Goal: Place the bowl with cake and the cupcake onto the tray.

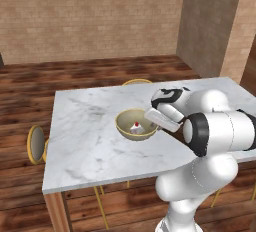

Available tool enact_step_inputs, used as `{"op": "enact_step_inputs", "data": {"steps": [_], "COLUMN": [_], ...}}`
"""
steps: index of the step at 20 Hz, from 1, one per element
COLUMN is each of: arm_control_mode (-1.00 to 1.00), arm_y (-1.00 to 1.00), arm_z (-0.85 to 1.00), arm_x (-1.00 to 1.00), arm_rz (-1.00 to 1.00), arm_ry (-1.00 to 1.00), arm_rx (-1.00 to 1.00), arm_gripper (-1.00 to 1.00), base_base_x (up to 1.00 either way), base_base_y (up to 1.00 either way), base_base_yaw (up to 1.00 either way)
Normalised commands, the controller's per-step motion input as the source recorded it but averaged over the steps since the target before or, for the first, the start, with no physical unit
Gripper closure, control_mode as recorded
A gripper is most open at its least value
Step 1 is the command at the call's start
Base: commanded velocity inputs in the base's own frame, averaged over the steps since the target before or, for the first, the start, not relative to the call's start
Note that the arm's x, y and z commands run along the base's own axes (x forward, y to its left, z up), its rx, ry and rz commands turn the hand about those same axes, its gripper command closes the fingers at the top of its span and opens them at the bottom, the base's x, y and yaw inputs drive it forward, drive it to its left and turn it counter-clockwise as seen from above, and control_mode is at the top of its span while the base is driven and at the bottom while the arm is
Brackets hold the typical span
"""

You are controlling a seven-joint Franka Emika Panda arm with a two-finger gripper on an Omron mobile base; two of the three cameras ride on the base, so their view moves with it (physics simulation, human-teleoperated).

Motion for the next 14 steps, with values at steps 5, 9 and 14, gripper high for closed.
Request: {"op": "enact_step_inputs", "data": {"steps": [5, 9, 14], "arm_control_mode": [-1.0, -1.0, -1.0], "arm_y": [0.0, 0.0, -0.05], "arm_z": [0.14, 0.37, 0.49], "arm_x": [0.0, 0.0, 0.0], "arm_rz": [-0.02, -0.09, -0.07], "arm_ry": [0.0, -0.03, -0.01], "arm_rx": [0.01, 0.0, 0.0], "arm_gripper": [1.0, 1.0, 1.0], "base_base_x": [0.0, 0.0, 0.0], "base_base_y": [0.0, 0.0, 0.0], "base_base_yaw": [0.0, 0.0, 0.0]}}
